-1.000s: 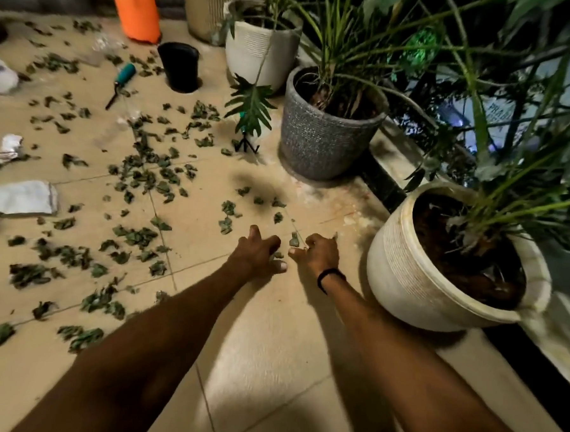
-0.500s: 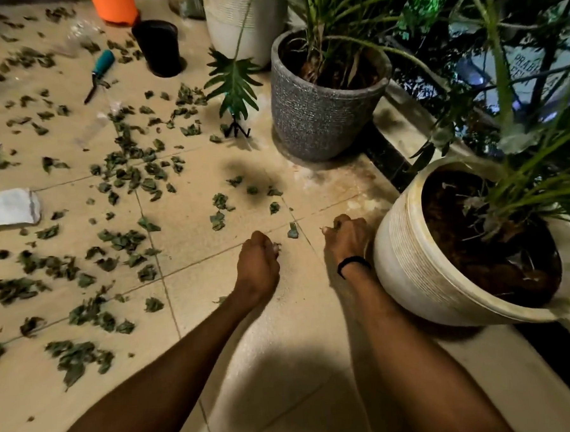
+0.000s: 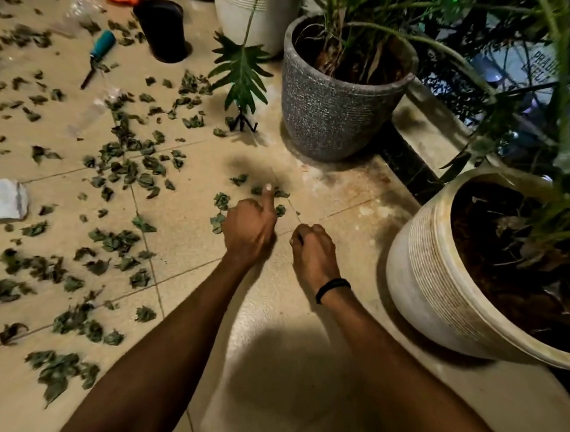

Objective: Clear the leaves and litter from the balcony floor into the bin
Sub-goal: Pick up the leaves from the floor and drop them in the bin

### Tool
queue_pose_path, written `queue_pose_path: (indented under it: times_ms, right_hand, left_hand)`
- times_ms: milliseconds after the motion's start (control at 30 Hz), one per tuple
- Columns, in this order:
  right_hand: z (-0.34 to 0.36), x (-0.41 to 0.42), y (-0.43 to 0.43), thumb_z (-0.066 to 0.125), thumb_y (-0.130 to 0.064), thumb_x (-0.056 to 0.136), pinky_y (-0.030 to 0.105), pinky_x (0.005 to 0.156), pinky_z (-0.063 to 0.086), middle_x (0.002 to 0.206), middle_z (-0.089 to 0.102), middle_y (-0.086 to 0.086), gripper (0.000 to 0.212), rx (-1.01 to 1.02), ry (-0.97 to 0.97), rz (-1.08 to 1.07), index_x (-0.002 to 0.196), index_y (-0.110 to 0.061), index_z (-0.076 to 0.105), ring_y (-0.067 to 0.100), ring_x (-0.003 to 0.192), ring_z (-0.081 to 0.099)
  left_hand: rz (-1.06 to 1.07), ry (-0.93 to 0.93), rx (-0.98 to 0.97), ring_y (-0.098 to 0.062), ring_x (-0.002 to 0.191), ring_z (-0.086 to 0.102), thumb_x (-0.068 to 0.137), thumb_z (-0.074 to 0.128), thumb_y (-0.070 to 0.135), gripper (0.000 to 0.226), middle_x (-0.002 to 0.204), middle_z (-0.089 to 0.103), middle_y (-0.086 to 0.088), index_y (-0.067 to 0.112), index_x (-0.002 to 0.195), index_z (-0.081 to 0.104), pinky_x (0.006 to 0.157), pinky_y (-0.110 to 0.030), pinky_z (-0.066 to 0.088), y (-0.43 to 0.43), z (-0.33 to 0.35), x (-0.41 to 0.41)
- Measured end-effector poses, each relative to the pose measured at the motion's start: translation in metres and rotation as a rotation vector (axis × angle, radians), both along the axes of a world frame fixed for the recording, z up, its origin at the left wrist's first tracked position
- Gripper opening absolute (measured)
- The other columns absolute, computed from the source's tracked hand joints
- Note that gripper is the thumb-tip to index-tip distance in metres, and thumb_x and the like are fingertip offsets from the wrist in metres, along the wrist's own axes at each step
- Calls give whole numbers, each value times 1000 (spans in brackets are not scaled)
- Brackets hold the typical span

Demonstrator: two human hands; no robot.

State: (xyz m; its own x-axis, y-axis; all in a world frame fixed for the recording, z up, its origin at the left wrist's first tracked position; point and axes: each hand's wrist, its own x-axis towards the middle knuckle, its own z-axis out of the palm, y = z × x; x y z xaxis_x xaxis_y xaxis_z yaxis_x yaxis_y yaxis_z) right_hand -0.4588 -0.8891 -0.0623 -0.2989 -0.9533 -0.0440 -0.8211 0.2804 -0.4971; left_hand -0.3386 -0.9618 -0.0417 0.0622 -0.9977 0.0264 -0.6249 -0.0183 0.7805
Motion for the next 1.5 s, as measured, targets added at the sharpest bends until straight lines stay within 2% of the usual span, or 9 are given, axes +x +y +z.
queue_pose_path:
  times_ms: [267, 467, 633, 767, 1000, 1167, 1300, 1433, 1500]
  right_hand:
    - [13, -33, -20, 52, -7, 90, 40, 67, 58, 74, 68, 2, 16, -57, -800, -560, 93, -19, 63, 17, 62, 63]
    - [20, -11, -78, 52, -22, 96, 29, 80, 51, 97, 71, 8, 14, -72, -595, -433, 88, -20, 63, 25, 91, 66]
    - [10, 22, -121, 55, -37, 96, 36, 86, 47, 118, 56, 21, 36, 59, -314, -204, 117, -8, 54, 39, 107, 55]
    - [-6, 33, -120, 53, -22, 97, 41, 89, 49, 116, 56, 20, 27, 10, -66, -118, 117, -5, 57, 40, 102, 58]
    - [26, 14, -81, 54, 1, 95, 21, 50, 35, 60, 56, 3, 20, 23, -1418, -583, 110, 0, 67, 10, 52, 48]
    - [19, 11, -33, 47, -37, 102, 33, 69, 52, 80, 68, 5, 35, -91, -651, -470, 97, -10, 68, 18, 74, 61]
    - [-16, 38, 12, 45, -51, 98, 37, 81, 47, 98, 58, 10, 44, -96, -101, -286, 99, -10, 62, 25, 90, 55]
    - [-39, 42, 27, 71, -3, 86, 40, 69, 47, 82, 61, 25, 8, -331, 45, -10, 90, 3, 67, 40, 76, 60]
    - [-30, 35, 14, 63, -29, 95, 33, 59, 50, 72, 65, 13, 27, -302, 37, -140, 79, -8, 66, 30, 67, 63]
  left_hand:
    - [-296, -652, -44, -34, 83, 67, 105, 37, 47, 40, 116, 61, -14, 20, 134, 40, 60, -38, 44, -9, -28, -36]
    - [-98, 58, 197, -33, 82, 66, 104, 39, 41, 43, 91, 71, -16, 5, 98, 62, 74, -39, 52, -7, -29, -18]
    - [101, 877, 588, -15, 45, 39, 108, 41, 20, 35, 61, 57, -10, 9, 77, 52, 47, -23, 34, 3, -12, 6]
    - [204, 779, 483, -24, 61, 58, 101, 37, 2, 22, 69, 64, -8, 10, 93, 56, 46, -23, 39, -5, -8, 30]
    - [46, -69, 66, -37, 90, 65, 106, 41, 37, 39, 98, 69, -18, 3, 108, 58, 72, -33, 44, -29, -10, 35]
    - [-181, -352, 187, -39, 97, 62, 92, 60, 56, 69, 116, 59, -21, 19, 142, 30, 78, -45, 54, -62, -3, 11]
    - [-221, -519, 180, -37, 103, 60, 100, 52, 18, 42, 121, 59, -21, 11, 139, 40, 75, -43, 47, -60, 2, 0]
    - [-287, -509, 207, -40, 120, 55, 98, 56, 10, 40, 133, 55, -25, -7, 133, 48, 97, -43, 45, -49, 4, -1]
    - [-200, -289, 267, -41, 112, 62, 103, 51, 22, 36, 125, 61, -28, -7, 123, 57, 91, -43, 49, -49, 6, 6]
